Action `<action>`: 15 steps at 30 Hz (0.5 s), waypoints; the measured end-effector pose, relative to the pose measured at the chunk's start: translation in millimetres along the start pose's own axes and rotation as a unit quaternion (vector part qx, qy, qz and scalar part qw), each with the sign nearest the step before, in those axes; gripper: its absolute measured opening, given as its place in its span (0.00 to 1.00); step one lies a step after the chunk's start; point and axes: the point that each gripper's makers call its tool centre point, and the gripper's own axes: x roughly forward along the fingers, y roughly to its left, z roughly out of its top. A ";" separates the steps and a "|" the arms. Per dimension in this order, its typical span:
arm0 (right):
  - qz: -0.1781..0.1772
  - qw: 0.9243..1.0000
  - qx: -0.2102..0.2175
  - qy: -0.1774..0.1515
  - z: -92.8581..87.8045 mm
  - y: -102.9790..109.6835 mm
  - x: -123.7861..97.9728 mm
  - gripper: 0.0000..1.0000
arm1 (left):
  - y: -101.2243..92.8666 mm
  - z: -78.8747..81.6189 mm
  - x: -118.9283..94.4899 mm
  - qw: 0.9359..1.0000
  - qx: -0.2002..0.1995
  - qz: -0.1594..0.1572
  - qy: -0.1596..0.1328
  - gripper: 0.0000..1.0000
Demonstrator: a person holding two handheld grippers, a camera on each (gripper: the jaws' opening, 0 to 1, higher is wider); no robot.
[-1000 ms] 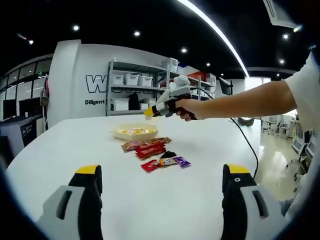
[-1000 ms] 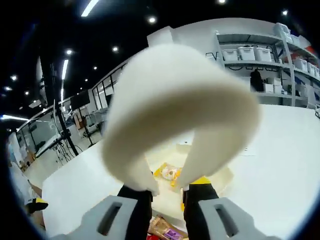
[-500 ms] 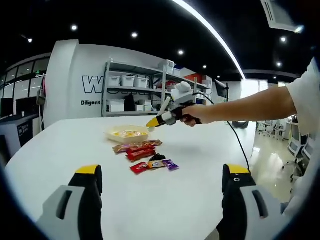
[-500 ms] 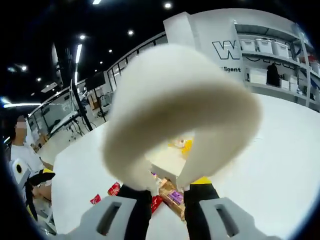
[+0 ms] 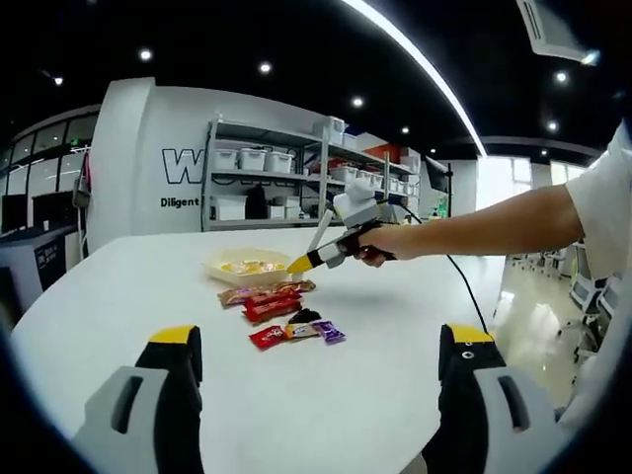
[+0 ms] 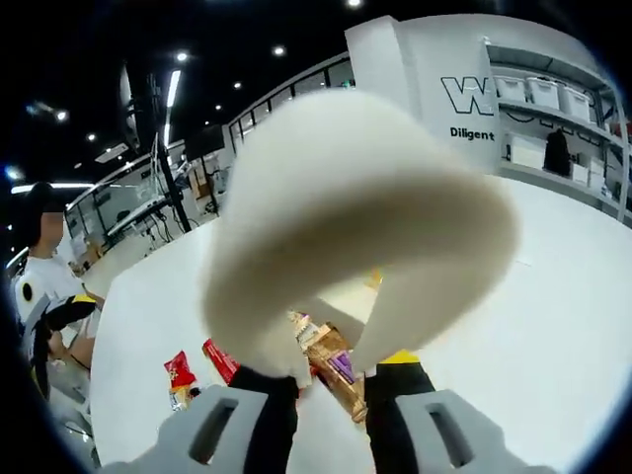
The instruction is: Place the target food into the container with the food tongs after gripping and lifting it, then release it inside without dropping or visibly crushing the food.
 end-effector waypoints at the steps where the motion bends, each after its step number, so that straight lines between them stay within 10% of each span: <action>1: 0.001 1.000 -0.006 0.007 -3.9 1.2 1.8 0.19 | -0.5 0.2 0.6 1.000 0.001 0.000 0.001 0.98; 15: -0.001 0.999 0.047 0.017 -14.4 4.9 -31.8 0.20 | -24.1 7.1 -1.5 1.000 0.022 -0.014 0.005 0.97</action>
